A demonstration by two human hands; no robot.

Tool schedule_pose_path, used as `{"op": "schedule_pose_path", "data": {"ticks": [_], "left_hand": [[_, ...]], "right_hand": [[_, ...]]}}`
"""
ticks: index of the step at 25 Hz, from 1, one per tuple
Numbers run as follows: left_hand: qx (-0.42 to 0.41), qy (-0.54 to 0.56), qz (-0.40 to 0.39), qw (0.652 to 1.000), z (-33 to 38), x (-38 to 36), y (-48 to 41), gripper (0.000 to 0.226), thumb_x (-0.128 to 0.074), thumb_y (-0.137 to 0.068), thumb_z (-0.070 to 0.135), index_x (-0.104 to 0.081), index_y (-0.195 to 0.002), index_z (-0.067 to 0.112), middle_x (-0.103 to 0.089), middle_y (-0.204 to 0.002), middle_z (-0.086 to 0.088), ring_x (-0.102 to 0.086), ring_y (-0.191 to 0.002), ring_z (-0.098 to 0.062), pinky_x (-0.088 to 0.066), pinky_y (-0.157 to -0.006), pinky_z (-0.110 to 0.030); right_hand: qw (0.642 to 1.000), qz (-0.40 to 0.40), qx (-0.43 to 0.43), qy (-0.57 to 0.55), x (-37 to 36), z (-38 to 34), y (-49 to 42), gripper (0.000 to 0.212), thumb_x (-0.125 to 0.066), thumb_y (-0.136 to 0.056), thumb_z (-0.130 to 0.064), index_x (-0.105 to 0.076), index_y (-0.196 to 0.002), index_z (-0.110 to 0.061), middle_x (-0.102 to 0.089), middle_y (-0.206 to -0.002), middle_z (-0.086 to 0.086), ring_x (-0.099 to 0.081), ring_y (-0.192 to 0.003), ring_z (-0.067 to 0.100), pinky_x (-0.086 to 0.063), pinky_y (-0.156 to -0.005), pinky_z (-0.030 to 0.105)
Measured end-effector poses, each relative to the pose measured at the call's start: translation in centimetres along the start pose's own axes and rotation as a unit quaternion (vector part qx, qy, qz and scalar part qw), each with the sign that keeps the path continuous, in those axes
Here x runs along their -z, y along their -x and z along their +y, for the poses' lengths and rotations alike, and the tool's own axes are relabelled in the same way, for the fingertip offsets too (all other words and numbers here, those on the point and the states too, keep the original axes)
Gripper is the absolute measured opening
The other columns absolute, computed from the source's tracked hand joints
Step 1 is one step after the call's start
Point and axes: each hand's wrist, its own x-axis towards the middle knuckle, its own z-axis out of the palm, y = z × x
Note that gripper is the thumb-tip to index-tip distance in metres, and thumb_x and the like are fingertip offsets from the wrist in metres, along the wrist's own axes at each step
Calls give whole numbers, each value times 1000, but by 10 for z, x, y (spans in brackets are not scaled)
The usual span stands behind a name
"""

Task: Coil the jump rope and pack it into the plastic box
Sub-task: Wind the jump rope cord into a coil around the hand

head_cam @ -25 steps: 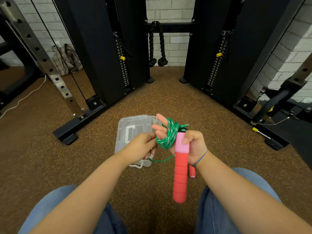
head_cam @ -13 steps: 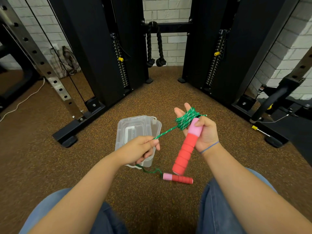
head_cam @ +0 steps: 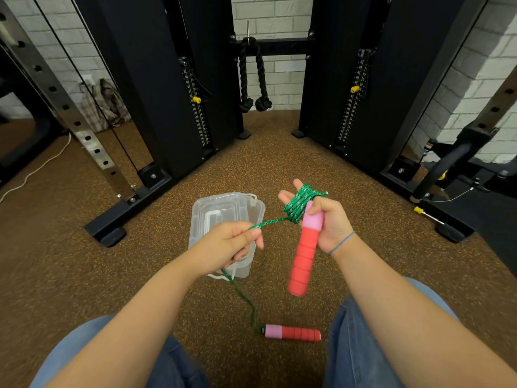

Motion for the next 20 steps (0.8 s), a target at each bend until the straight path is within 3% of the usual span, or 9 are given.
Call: {"op": "schedule_pose_path", "data": {"ticks": [4, 7, 8, 10, 11, 13, 16, 18, 20], "left_hand": [[-12, -14, 4, 1000, 0, -1, 0, 28, -43, -96, 28, -63, -81, 16, -38, -40, 7, -29, -37, -6, -26, -41, -21], [-15, -40, -10, 999, -3, -4, -1, 28, -43, -96, 28, -63, -82, 13, -39, -39, 8, -29, -36, -3, -26, -40, -14], [-14, -47, -17, 999, -3, -5, -1, 28, -43, -96, 27, -63, -82, 14, -40, -38, 9, -29, -36, -2, -27, -40, -12], [-11, -50, -23, 998, -5, -7, -2, 26, -44, -95, 27, -63, -79, 18, -40, -39, 9, -31, -37, -2, -27, -40, -12], [-12, -51, -22, 998, -5, -8, -2, 26, -44, -95, 27, -63, -78, 19, -40, -40, 8, -31, -38, -2, -27, -40, -12], [-14, -55, -16, 998, -5, -8, -2, 27, -46, -94, 26, -64, -78, 15, -38, -43, 8, -31, -38, -3, -27, -41, -12], [-20, -57, -2, 998, -6, -6, -2, 28, -50, -93, 26, -66, -77, 10, -36, -42, 7, -31, -39, -4, -26, -43, -13], [-23, -57, 10, 998, -7, -5, -2, 27, -52, -91, 28, -67, -74, 12, -36, -42, 7, -30, -43, -5, -26, -45, -16], [-24, -67, 33, 997, -9, -2, -3, 27, -54, -90, 30, -67, -70, 18, -35, -43, 7, -30, -46, -7, -25, -46, -19]], "right_hand": [[988, -27, -47, 142, -4, 6, 4, 83, -37, -58, 9, -39, -138, -9, -53, -128, 19, -60, -109, 25, -44, -98, 30], [932, -36, -94, 347, -5, 19, 7, 65, -42, -67, 17, -50, -128, -5, -52, -133, 20, -57, -117, 30, -46, -96, 34], [909, -41, -107, 401, -4, 22, 7, 58, -47, -63, 12, -58, -118, -5, -62, -121, 19, -63, -109, 30, -51, -84, 32], [854, -36, -110, 507, -7, 24, 9, 34, -52, -54, -1, -67, -84, -9, -68, -67, 6, -64, -58, 17, -40, -49, 21], [823, -40, -106, 557, -8, 22, 9, 25, -54, -54, -4, -65, -76, -7, -55, -50, -1, -49, -42, 10, -32, -44, 18], [752, -64, -101, 648, -10, 20, 10, 17, -61, -61, -7, -62, -77, -1, -45, -42, -8, -38, -35, 6, -31, -41, 17], [660, -139, -69, 736, -13, 26, 14, 10, -66, -72, -9, -59, -70, -16, -52, -48, -11, -45, -43, 2, -37, -46, 17], [638, -170, -66, 748, -15, 31, 14, 8, -66, -70, -12, -66, -78, -15, -67, -65, -9, -60, -62, 9, -49, -58, 23], [649, -194, -83, 731, -16, 33, 15, 27, -64, -65, -17, -70, -91, -14, -73, -86, 1, -67, -82, 20, -56, -76, 35]]}}
